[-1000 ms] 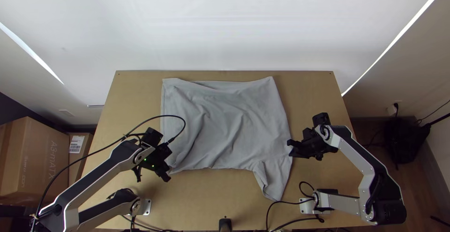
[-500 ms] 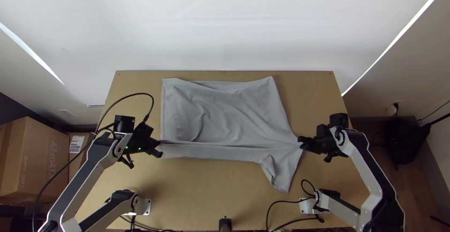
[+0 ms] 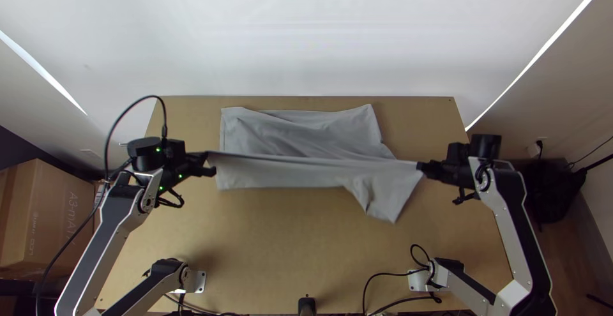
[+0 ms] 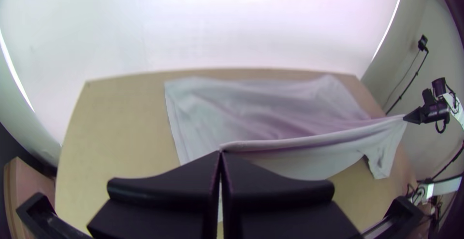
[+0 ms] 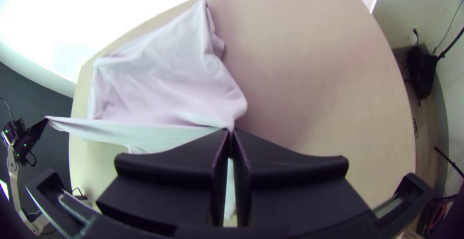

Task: Fold the t-shirt

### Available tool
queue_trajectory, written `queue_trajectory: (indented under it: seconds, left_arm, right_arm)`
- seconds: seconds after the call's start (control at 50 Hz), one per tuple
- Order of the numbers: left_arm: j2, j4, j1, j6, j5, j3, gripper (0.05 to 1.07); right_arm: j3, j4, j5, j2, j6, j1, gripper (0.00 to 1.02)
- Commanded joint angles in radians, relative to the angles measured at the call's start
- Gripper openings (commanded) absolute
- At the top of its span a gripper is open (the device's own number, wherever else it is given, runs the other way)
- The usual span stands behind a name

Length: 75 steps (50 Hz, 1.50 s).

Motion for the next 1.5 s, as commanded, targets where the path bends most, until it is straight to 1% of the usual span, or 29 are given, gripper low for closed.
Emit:
queue_trajectory:
  seconds: [0.0, 0.18, 0.36, 0.46, 0.56, 0.64, 0.74, 0.82, 0.94, 1.14, 1.38, 1.48]
  left_arm:
    - [0.013, 0.032, 0.006, -0.045, -0.05, 0.113, 0.08]
    - [0.07, 0.085, 0.064, -0.054, -0.077, 0.248, 0.08]
    - [0.159, 0.124, 0.104, -0.083, -0.112, 0.426, 0.08]
    - [0.224, 0.133, 0.109, -0.091, -0.155, 0.544, 0.08]
    - [0.279, 0.141, 0.109, -0.091, -0.178, 0.667, 0.08]
    - [0.313, 0.174, 0.109, -0.091, -0.201, 0.759, 0.08]
    - [0.343, 0.193, 0.109, -0.088, -0.215, 0.869, 0.08]
    - [0.36, 0.197, 0.107, -0.074, -0.242, 0.952, 0.08]
    - [0.348, 0.197, 0.107, -0.068, -0.251, 1.02, 0.08]
    - [0.237, 0.197, 0.104, -0.063, -0.261, 1.031, 0.08]
    - [0.02, 0.203, 0.087, -0.086, -0.259, 0.998, 0.08]
    - [-0.06, 0.219, 0.076, -0.126, -0.258, 1.0, 0.08]
  right_arm:
    - [0.152, -0.003, 0.021, 0.056, 0.03, 0.002, 0.02]
    - [0.408, -0.009, 0.022, 0.168, 0.042, 0.002, 0.02]
    - [0.752, -0.057, 0.021, 0.337, 0.066, 0.0, 0.02]
    - [0.959, -0.092, 0.021, 0.443, 0.073, 0.003, 0.02]
    - [1.178, -0.095, 0.021, 0.546, 0.086, 0.006, 0.02]
    - [1.333, -0.084, 0.024, 0.609, 0.1, 0.008, 0.02]
    - [1.345, 0.043, 0.076, 0.589, 0.1, 0.029, 0.02]
    - [1.344, 0.132, 0.085, 0.552, 0.102, 0.034, 0.02]
    - [1.316, 0.206, 0.087, 0.469, 0.123, 0.035, 0.02]
    - [1.295, 0.245, 0.087, 0.286, 0.177, 0.028, 0.02]
    - [1.24, 0.244, 0.085, 0.038, 0.177, 0.028, 0.02]
    - [1.235, 0.238, 0.085, -0.053, 0.177, 0.034, 0.02]
